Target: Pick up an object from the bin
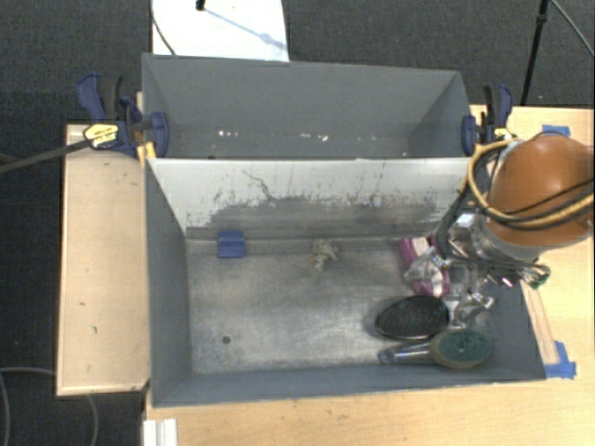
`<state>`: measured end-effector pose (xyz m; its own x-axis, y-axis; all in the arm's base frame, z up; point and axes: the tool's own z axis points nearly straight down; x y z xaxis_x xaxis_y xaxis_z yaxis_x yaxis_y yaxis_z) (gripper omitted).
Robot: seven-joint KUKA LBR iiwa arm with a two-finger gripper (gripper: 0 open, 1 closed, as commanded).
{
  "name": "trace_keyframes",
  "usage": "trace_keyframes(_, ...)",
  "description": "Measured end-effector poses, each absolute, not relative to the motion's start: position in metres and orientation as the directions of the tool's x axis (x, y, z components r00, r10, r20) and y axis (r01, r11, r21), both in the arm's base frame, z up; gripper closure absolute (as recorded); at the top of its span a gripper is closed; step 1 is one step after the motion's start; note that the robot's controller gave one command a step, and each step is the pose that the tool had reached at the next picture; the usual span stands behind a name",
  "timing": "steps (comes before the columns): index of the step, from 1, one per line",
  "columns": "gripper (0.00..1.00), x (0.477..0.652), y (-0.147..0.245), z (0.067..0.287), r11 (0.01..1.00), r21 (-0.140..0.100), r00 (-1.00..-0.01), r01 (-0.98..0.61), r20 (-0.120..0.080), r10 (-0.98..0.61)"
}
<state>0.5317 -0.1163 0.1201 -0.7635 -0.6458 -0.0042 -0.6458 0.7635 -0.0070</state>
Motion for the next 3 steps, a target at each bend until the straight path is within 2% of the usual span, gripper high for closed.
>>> trace_keyframes(1,0.00,0.522,-0.082,0.074,0.653,-0.006,-0.653,-0.758,-0.007,-0.758)
trace_keyframes(2,1.00,0.523,-0.082,0.075,0.659,-0.007,-0.659,-0.752,-0.007,-0.752)
trace_keyframes(3,1.00,0.533,-0.076,0.224,0.567,-0.009,-0.567,-0.824,-0.006,-0.824)
